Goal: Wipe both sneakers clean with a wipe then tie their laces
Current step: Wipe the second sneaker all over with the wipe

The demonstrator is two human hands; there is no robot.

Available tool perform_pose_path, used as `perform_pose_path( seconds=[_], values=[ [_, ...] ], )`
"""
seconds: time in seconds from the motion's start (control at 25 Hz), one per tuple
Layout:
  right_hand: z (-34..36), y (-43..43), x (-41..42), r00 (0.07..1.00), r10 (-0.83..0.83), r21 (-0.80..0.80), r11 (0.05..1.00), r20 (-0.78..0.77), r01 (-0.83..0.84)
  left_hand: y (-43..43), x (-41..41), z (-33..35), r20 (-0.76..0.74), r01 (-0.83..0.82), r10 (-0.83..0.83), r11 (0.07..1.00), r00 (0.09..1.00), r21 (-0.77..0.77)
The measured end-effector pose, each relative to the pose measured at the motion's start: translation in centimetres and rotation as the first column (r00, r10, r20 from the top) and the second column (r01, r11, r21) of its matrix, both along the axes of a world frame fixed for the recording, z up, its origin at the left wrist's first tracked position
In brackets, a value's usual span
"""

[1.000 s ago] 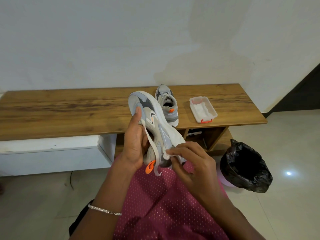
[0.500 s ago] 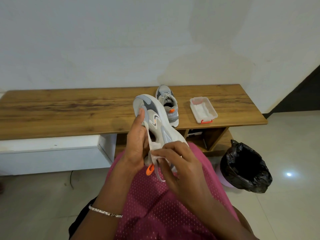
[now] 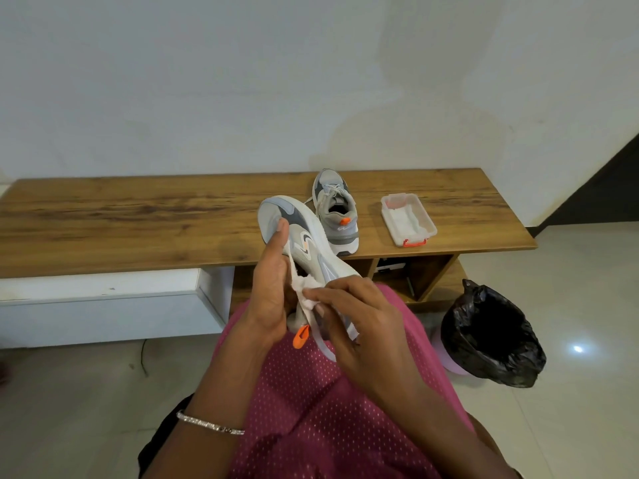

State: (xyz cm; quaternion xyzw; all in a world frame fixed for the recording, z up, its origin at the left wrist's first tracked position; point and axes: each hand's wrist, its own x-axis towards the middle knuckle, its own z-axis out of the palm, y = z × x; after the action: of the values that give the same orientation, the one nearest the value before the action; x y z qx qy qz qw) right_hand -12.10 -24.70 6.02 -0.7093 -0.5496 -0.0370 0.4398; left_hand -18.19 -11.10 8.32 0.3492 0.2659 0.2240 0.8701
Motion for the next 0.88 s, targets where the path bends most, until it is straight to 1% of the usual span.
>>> perform_pose_path(
  seconds=[0.12,0.24,0.36,0.4,0.48,0.56,0.64,0.76,0.88],
  values=[
    [-1.2,-1.2,-1.2,0.999,0.029,-0.016,0.999,-0.029,-0.03,0.6,0.0,-0.2,0.005,-0.057,0.057,0.997,0.998,0.047],
    [-1.0,-1.1,-0.7,1.0,0.021,0.012,1.0,0.008,-0.021,0.5,0.2,-0.1,-0.003,-0.051,0.051,0.997,0.999,0.053],
    [0.1,0.0,0.6,0.998,-0.044,0.035,0.999,0.045,0.042,0.1,0.3,0.0,-0.015,0.033,-0.033,0.999,0.999,0.004],
    [0.4,0.4,1.0,0.997,-0.067,0.039,0.997,0.04,0.065,0.0,0.3,-0.1,-0.021,0.064,-0.064,0.998,0.998,-0.005],
    [0.6,0.9,1.6,0.996,-0.091,0.039,0.995,0.002,0.091,-0.1,0.2,-0.4,-0.025,0.078,-0.077,0.997,0.997,0.012],
    [0.2,0.8,1.7,0.996,-0.094,0.009,0.996,-0.001,0.094,0.0,0.1,-0.6,-0.017,0.059,-0.059,0.998,0.998,0.01],
    [-0.5,0.0,1.2,0.993,-0.109,-0.031,0.993,0.052,0.111,0.1,0.1,-0.5,-0.016,0.017,-0.016,1.0,1.0,0.024],
    [-1.6,-1.5,0.7,0.988,-0.119,-0.043,0.991,0.103,0.124,0.5,0.2,-0.7,-0.019,-0.027,0.028,0.997,0.999,0.074],
    [-1.5,-1.3,1.9,0.983,-0.136,-0.087,0.985,0.126,0.148,0.0,0.2,-0.7,-0.041,0.016,-0.013,0.997,0.999,0.081]
  ],
)
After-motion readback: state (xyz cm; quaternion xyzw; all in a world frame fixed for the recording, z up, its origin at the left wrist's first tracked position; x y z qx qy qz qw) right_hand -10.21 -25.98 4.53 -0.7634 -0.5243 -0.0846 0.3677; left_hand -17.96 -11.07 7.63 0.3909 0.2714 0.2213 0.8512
